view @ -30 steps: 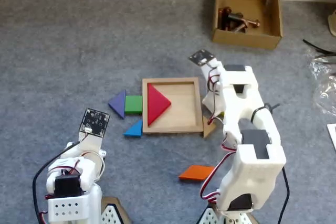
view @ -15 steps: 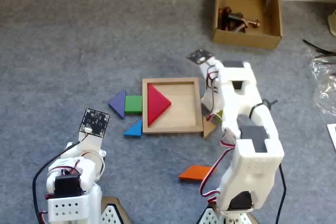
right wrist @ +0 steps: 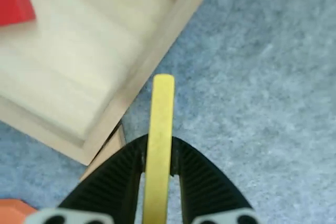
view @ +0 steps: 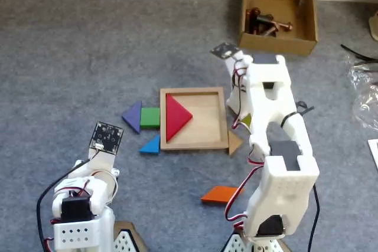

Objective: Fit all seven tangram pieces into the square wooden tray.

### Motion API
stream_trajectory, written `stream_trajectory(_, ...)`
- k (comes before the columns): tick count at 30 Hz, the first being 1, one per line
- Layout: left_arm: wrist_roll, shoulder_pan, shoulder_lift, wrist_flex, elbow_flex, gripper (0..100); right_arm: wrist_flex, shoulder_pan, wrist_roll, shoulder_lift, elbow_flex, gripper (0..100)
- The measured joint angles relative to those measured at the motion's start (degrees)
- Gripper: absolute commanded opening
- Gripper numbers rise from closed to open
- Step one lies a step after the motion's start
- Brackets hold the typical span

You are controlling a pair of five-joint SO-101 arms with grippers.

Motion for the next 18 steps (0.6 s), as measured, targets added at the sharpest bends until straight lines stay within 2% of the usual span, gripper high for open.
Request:
stream_trajectory(10, 0.00, 0.00, 0.00, 0.00, 0.00, 1, 0.18, -10.73, -0.70, 0.00, -0.26, 0.5)
stream_trajectory(18, 0.00, 0.00, 0.00, 0.00, 0.00, 1, -6.68, -12.48, -0.70, 0.00, -0.26, 0.5)
